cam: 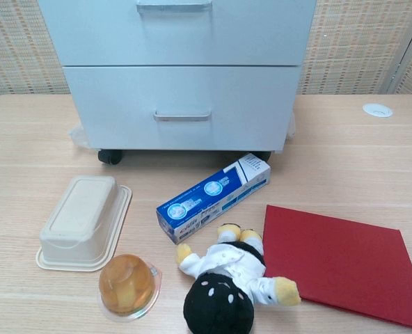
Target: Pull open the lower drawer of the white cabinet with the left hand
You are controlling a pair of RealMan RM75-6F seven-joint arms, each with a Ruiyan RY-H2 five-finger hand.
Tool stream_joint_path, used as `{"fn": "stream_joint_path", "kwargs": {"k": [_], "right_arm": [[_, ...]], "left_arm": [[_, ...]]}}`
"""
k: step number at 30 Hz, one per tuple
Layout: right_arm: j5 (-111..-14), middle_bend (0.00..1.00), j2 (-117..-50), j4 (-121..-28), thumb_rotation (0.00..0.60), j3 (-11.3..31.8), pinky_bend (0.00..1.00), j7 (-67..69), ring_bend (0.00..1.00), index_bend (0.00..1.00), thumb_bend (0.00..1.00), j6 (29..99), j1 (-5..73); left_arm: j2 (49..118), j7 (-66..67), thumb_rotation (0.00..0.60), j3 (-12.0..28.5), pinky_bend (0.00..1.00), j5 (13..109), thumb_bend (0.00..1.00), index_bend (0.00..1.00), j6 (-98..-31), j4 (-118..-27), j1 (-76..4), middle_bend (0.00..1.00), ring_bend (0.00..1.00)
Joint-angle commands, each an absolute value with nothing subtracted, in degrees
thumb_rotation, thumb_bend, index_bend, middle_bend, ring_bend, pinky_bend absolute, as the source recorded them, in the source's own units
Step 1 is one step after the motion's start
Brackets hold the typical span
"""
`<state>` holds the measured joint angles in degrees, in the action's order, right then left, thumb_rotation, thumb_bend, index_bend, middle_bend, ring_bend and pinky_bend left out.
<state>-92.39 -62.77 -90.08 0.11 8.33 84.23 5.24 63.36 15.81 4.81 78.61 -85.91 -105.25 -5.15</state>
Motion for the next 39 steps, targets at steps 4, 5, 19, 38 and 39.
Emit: {"fn": "stream_joint_path", "kwargs": {"k": [4, 5, 19, 38, 39], "right_arm": [[-92.58, 0.22, -62.67, -89.79, 0.6, 0.21, 0.16, 8.71, 0.13, 0.26, 0.33, 83.77, 5.8], [-92.6, 0.22, -62.67, -89.74, 0.6, 0.25, 0.16, 8.74, 0.13, 0.26, 0.33, 83.81, 5.84], [-92.43, 0.22, -62.54, -89.47, 0.6, 0.8, 0.16, 8.94, 0.13, 0.26, 0.33, 84.75, 5.91], [-91.58, 0.22, -63.11, -89.65, 0.6, 1.98, 0.16, 7.97, 0.13, 0.26, 0.33, 84.6, 6.78], [-91.61, 0.22, -63.09, -89.71, 0.6, 2.04, 0.16, 7.9, 0.13, 0.26, 0.33, 84.71, 6.8]], "left_arm": [[63.57, 16.18, 0.6, 4.75, 0.24, 78.59, 0.33, 0.29, -85.78, -105.31, -5.27, 0.16, 0.23], [63.59, 16.22, 0.6, 4.73, 0.24, 78.63, 0.33, 0.29, -85.8, -105.36, -5.27, 0.16, 0.23], [65.72, 9.05, 0.6, 5.9, 0.47, 85.84, 0.33, 0.35, -86.3, -103.53, -7.96, 0.31, 0.4], [68.51, 0.7, 0.6, 7.84, 1.0, 91.12, 0.52, 0.33, -68.69, -104.17, -23.3, 0.99, 1.0], [68.97, 0.7, 0.6, 8.05, 1.0, 90.84, 0.53, 0.33, -67.84, -104.16, -24.06, 0.99, 1.0]]}}
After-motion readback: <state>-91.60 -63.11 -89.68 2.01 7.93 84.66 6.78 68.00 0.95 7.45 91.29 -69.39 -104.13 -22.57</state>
